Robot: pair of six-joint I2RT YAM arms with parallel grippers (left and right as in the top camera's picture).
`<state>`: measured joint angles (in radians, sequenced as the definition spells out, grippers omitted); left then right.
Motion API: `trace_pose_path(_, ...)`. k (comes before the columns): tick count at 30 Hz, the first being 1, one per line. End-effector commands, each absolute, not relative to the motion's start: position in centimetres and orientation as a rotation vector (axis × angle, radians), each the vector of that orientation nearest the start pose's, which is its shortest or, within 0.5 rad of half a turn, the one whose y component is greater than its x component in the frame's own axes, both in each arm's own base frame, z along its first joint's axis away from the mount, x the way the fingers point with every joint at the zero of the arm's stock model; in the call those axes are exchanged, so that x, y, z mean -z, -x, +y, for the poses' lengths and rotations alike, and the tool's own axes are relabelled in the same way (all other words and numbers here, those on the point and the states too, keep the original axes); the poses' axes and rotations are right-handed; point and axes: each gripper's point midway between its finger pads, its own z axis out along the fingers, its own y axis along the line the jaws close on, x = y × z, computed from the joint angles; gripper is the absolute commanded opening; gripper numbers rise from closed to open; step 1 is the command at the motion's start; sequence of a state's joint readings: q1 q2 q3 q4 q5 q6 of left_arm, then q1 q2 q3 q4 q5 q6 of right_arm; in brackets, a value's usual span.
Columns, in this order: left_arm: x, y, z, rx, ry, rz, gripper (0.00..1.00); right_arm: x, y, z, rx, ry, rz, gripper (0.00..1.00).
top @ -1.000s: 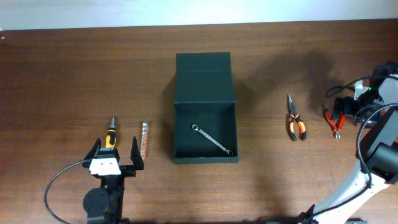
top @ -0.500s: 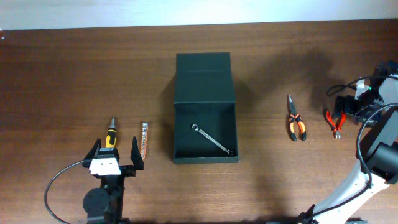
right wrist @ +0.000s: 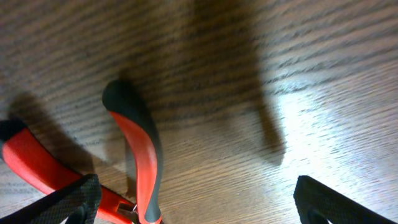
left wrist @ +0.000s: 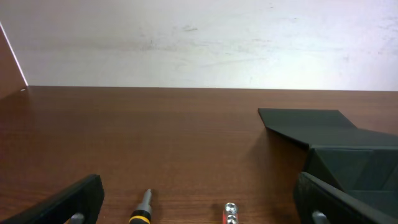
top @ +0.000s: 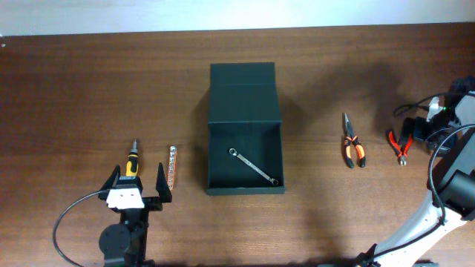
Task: Pack container
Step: 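Lower the right gripper and grasp the red pliers handle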
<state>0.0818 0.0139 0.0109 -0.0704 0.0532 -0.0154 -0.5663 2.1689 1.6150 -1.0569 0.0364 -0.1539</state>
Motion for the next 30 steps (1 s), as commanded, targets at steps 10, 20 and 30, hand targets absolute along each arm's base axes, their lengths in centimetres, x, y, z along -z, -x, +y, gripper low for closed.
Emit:
trace_pose_path(10, -15.8, -24.6, 1.1, -0.006, 0.032, 1.645, 0.99, 0.3, -32.6, -21.4, 0.020, -0.678, 3.123, 0.99)
trace_pose_path(20, -15.8, -24.6, 1.1, -0.006, 0.032, 1.645, 0.99, 0.3, -32.6, -21.4, 0.020, -0.679, 3.122, 0.75)
trace_pose_path(30, -15.8, -24.6, 1.1, -0.006, 0.032, 1.644, 0.99, 0.3, -32.5, -21.4, 0.021, -0.709, 3.116, 0.46)
